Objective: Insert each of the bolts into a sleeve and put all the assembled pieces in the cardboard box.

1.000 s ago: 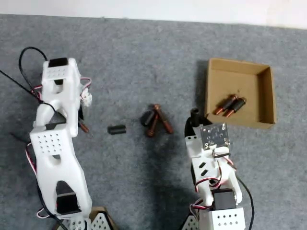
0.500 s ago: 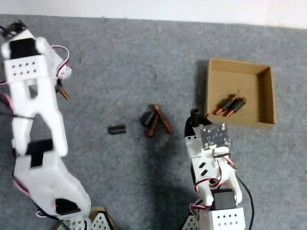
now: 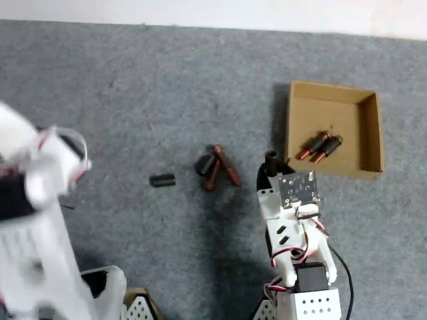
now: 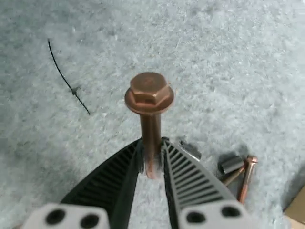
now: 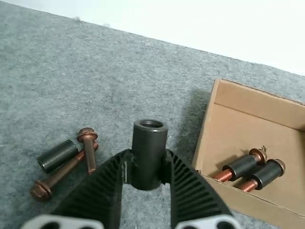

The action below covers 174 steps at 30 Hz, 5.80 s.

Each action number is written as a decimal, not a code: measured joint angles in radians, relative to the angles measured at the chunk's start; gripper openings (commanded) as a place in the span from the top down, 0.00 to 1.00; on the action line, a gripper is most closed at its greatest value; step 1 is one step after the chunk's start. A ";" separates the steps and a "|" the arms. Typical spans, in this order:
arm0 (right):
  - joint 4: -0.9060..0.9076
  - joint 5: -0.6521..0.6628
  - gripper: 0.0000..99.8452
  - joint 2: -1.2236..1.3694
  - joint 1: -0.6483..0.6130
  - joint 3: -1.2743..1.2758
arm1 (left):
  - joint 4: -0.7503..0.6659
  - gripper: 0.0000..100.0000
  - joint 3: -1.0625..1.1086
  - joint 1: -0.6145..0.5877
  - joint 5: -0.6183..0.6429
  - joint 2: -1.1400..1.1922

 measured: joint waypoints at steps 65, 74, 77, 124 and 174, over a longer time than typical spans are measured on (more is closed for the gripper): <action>-0.023 0.048 1.00 0.000 -0.354 0.000 | -1.304 0.99 1.473 0.500 0.002 -1.063; -0.023 0.086 1.00 0.000 -0.431 0.000 | -1.346 0.99 1.498 0.680 0.002 -1.063; -0.023 0.089 1.00 0.000 -0.431 0.000 | -1.346 0.99 1.505 0.715 0.002 -1.063; -0.034 0.172 1.00 0.000 -0.422 0.002 | -1.086 0.99 1.430 0.891 -0.006 -1.066; -0.031 0.173 1.00 0.003 -0.419 0.002 | -1.096 0.94 1.545 0.878 -0.051 -1.074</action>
